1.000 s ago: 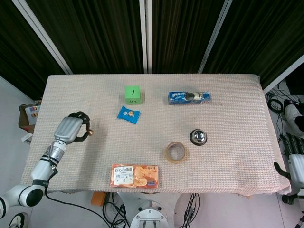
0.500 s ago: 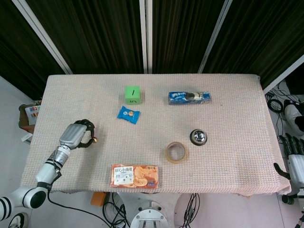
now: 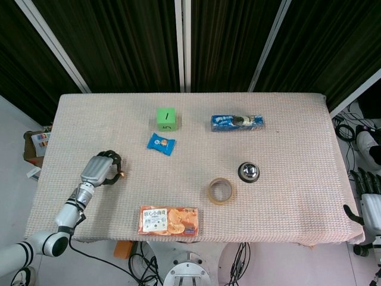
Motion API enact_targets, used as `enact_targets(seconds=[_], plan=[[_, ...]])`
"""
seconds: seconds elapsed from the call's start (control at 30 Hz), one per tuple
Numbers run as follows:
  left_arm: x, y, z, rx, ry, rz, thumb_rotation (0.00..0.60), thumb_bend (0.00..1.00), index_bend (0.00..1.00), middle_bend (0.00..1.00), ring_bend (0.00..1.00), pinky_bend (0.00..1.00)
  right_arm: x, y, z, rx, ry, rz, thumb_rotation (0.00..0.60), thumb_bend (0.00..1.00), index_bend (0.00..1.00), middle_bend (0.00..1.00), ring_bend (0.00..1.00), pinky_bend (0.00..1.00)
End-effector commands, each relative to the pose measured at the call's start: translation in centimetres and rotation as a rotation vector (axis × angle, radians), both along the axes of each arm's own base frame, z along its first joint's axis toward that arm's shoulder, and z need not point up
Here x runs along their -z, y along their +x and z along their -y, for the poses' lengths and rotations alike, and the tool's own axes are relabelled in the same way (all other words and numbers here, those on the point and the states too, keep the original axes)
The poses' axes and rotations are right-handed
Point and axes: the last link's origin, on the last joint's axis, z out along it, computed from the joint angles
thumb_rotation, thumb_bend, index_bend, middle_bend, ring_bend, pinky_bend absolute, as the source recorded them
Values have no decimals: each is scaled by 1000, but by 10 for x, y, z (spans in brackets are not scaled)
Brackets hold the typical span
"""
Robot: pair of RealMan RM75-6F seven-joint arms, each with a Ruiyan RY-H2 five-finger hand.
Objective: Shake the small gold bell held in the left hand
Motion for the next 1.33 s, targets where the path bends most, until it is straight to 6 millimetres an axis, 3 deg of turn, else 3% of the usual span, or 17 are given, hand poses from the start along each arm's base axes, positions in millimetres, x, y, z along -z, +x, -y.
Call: enact_targets(seconds=[0.03,0.17,0.23,0.47,0.63,0.77,0.93,1.0,1.1,1.2,1.33], plan=[[1,0,1,4,3,1,600,508,799,292,153,204,-1,-1,0,6,2,-1,600,176,0,0,0,0],[1,-1,2,-7,-16,-1,600,447,586,266,152,203,-1,0,0,9,3,-2,600,176,0,0,0,0],[0,-2,1,-10,-20,-6,600,411,431,257,152,203,-1,-1,0,12,5,-2,600,176,0,0,0,0],[0,-2,2,2,-14,-23,600,379,211,247,148,202,-1,-3,0,22,8,0,600,176,0,0,0,0],[-5,0,5,34,9,-22,600,303,39,222,139,194,-2,-3,0,20,4,-1,600,176,0,0,0,0],[-25,-6,16,70,58,-52,600,219,20,154,103,181,-5,-3,-1,17,-8,2,600,176,0,0,0,0],[-72,-23,45,116,247,-26,600,93,26,126,82,169,-11,-2,-2,-17,-52,10,600,176,0,0,0,0],[-99,-38,66,134,345,-39,600,94,37,126,80,166,-12,-3,-4,-31,-68,10,600,176,0,0,0,0],[-123,-62,101,78,399,-77,600,99,51,126,80,166,-13,-6,-6,-35,-89,12,600,176,0,0,0,0],[-133,-78,131,8,388,-110,600,99,52,126,80,166,-13,-10,-8,-35,-100,11,600,175,0,0,0,0],[-138,-86,150,-38,380,-112,600,99,52,126,80,166,-14,-13,-11,-27,-100,-2,600,174,0,0,0,0]])
